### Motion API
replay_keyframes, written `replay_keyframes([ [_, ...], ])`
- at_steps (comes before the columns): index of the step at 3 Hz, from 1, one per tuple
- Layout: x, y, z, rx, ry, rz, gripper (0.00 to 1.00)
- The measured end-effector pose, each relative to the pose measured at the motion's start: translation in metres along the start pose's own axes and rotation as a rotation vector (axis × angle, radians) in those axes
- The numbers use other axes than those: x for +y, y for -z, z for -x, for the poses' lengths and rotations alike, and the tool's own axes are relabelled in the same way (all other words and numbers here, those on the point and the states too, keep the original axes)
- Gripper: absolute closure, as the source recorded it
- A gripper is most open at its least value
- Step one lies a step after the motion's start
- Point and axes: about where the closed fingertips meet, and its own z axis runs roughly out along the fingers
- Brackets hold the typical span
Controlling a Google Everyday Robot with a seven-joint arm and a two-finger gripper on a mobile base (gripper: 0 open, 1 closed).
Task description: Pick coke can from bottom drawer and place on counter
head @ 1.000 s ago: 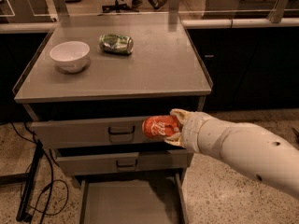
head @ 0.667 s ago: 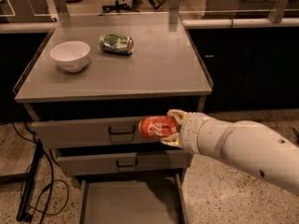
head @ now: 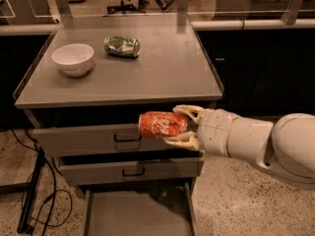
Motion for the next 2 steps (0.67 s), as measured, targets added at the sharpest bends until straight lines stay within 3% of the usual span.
replay_keyframes([
  [1, 0.0, 0.0, 0.0, 0.0, 0.0, 0.0, 1.0],
  [2, -0.022, -0.013, 0.009, -0.009, 0.024, 0.008, 1.0],
])
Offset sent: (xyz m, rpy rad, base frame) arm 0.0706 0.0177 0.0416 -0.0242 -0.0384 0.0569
